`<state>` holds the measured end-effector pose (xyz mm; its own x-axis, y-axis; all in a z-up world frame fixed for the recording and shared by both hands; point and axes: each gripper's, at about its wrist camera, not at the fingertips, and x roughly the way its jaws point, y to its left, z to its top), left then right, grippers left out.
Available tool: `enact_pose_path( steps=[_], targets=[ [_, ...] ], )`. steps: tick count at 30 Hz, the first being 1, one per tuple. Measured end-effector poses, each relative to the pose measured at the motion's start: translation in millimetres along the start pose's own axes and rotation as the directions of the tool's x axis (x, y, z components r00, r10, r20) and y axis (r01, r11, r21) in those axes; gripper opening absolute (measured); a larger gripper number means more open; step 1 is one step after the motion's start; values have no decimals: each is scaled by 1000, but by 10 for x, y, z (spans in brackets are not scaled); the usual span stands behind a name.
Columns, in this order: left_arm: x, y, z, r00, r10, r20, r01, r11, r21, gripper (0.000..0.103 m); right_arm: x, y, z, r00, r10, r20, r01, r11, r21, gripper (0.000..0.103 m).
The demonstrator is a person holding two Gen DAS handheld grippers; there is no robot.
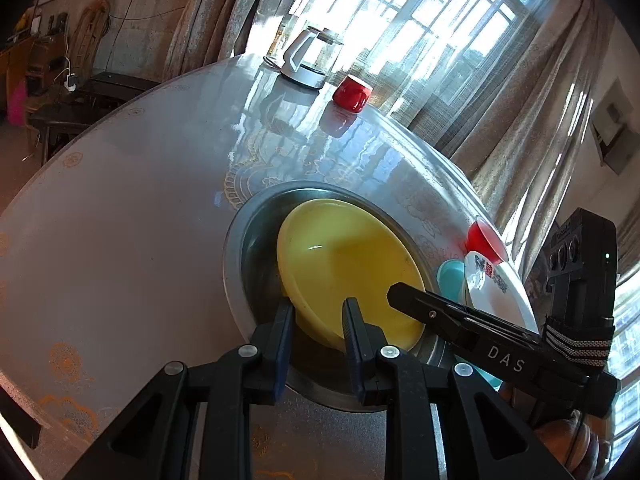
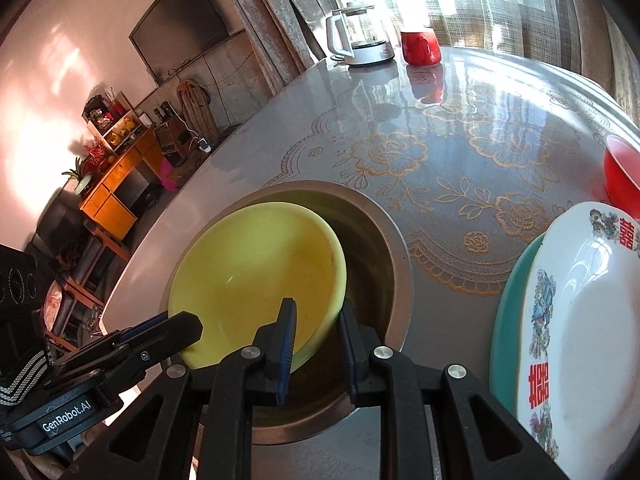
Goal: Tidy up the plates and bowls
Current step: 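Lower the yellow bowl into the steel bowl with the right gripper, then open the right gripper to release the yellow bowl and withdraw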
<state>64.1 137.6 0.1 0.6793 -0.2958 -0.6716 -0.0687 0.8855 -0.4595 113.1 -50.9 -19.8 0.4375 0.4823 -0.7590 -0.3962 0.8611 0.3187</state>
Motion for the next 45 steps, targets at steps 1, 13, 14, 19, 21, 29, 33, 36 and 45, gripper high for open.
enact_pose_path(
  steps=[1, 13, 14, 19, 21, 29, 33, 36, 45],
  targets=[
    [-2, 3, 3, 1000, 3, 1, -3, 1000, 1, 26, -5, -10, 1, 1000, 4, -1, -4, 1000, 5, 21],
    [-6, -9, -18, 999, 34, 10, -35, 999, 23, 26, 1, 77, -4, 999, -48, 8, 48, 998, -40, 24],
    [-6, -29, -27, 999, 38, 12, -38, 999, 27, 26, 2, 80, -3, 999, -53, 11, 54, 998, -45, 24],
    [8, -79, -32, 999, 42, 12, -43, 998, 53, 37, 6, 116, -20, 995, -93, 45, 97, 990, -98, 24],
    [10, -90, -31, 999, 38, 8, -38, 998, 56, 40, 7, 117, -2, 992, -110, 57, 115, 987, -113, 24],
    [-7, -134, -52, 999, 47, 12, -48, 996, 73, 45, -11, 55, 31, 991, -114, 66, 120, 987, -104, 24],
    [4, -133, -48, 999, 48, 11, -49, 996, 75, 45, -7, 86, 1, 991, -113, 72, 122, 985, -126, 24],
    [2, -133, -50, 999, 50, 12, -51, 996, 75, 45, 11, 119, -20, 991, -116, 71, 126, 982, -142, 24],
    [-9, -138, -56, 998, 55, 23, -56, 995, 83, 45, -3, 108, -25, 992, -100, 70, 109, 986, -124, 24]
  ],
)
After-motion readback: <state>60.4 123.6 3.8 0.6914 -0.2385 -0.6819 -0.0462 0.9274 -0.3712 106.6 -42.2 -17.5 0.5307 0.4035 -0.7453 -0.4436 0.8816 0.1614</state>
